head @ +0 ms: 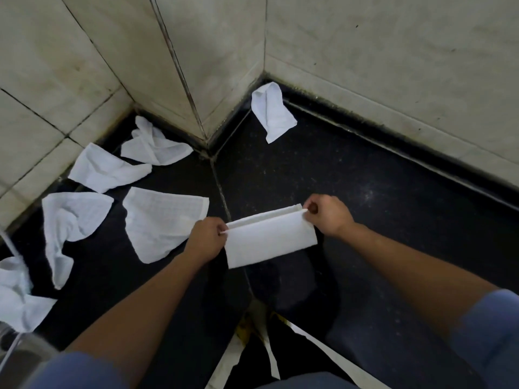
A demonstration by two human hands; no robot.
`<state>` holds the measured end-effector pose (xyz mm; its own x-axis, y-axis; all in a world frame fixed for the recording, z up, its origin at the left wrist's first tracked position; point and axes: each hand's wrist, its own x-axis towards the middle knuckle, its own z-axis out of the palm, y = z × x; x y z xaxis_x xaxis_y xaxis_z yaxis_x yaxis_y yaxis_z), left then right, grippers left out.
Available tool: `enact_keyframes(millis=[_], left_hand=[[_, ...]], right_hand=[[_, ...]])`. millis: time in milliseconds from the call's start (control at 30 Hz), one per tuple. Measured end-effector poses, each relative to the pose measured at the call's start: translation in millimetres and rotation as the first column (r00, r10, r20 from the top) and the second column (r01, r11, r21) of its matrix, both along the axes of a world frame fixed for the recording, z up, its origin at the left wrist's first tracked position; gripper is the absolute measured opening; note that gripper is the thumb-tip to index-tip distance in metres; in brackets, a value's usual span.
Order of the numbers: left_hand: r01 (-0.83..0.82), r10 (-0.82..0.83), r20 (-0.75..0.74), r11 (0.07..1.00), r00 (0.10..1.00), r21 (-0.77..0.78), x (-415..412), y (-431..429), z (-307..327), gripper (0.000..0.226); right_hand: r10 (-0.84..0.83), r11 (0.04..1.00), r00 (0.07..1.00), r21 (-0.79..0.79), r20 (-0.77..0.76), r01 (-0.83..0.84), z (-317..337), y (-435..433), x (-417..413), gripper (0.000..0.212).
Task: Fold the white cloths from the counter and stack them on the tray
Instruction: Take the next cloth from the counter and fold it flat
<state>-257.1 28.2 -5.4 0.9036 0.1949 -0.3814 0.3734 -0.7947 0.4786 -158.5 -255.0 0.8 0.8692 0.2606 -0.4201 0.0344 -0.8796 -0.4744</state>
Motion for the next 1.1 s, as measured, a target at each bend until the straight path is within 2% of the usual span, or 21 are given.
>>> enact_keyframes(millis=[200,333,400,467,500,600,667,767,867,933,1033,1100], left_hand=[[-0.018,0.02,-0.03,0.997,0.999,0.077,18.4,1.6,-29.4,0.009],[-0.068,0.072,-0.025,0.99,0.997,0.125,12.9,-2.3,-31.7,0.011],[-0.005,-0.002,0.039,0.986,0.999,0.169,3.2,-6.3,-25.1,0.018],[0.135,-0.154,0.088,0.972,0.984,0.19,-10.5,-18.1,-18.3,0.019],[0.205,-0.222,0.079,0.962,0.972,0.182,-18.6,-26.0,-16.0,0.016],[0.323,-0.323,-0.023,0.933,0.946,0.157,-42.9,-40.7,-18.6,0.014],[0.281,-0.274,-0.067,0.948,0.959,0.151,-53.8,-34.9,-23.7,0.018],[0.23,-0.227,-0.04,0.957,0.973,0.178,-63.0,-17.7,-29.9,0.02],[0.33,-0.352,0.044,0.909,0.935,0.255,-64.4,-9.8,-32.8,0.015],[0.374,-0.412,0.07,0.877,0.909,0.302,-59.6,-8.3,-30.3,0.016],[0.402,-0.436,0.024,0.849,0.9,0.342,-52.2,-8.9,-30.4,0.037],[0.417,-0.437,-0.018,0.843,0.899,0.341,-49.4,-10.0,-29.5,0.042]], right_hand=[[-0.046,0.993,0.999,-0.113,0.008,0.047,-32.0,20.3,14.4,0.014],[-0.055,0.993,0.991,-0.097,0.12,0.066,-36.3,17.4,7.9,0.019],[-0.022,0.999,0.969,-0.031,0.245,0.03,-31.9,14.1,-2.2,0.016],[0.09,0.995,0.932,0.014,0.35,-0.102,-27.9,15.1,-18.9,0.012],[0.166,0.983,0.93,0.019,0.328,-0.182,-26.5,17.8,-29.6,0.011],[0.352,0.936,0.931,-0.047,0.092,-0.349,-31.7,24.3,-60.4,0.018],[0.264,0.964,0.961,-0.058,0.082,-0.26,-40.4,12.4,-65.9,0.019],[0.129,0.987,0.98,-0.119,0.15,-0.111,-42.0,-18.4,-60.0,0.018],[0.115,0.975,0.985,-0.203,0.128,-0.087,-33.0,-30.2,-48.7,0.018],[0.063,0.98,0.99,-0.196,0.125,-0.037,-27.3,-21.5,-39.8,0.021],[-0.054,0.977,0.997,-0.205,0.061,0.066,-24.8,3.3,-29.6,0.041],[-0.153,0.964,0.988,-0.222,-0.012,0.147,-26.3,17.8,-26.4,0.045]])
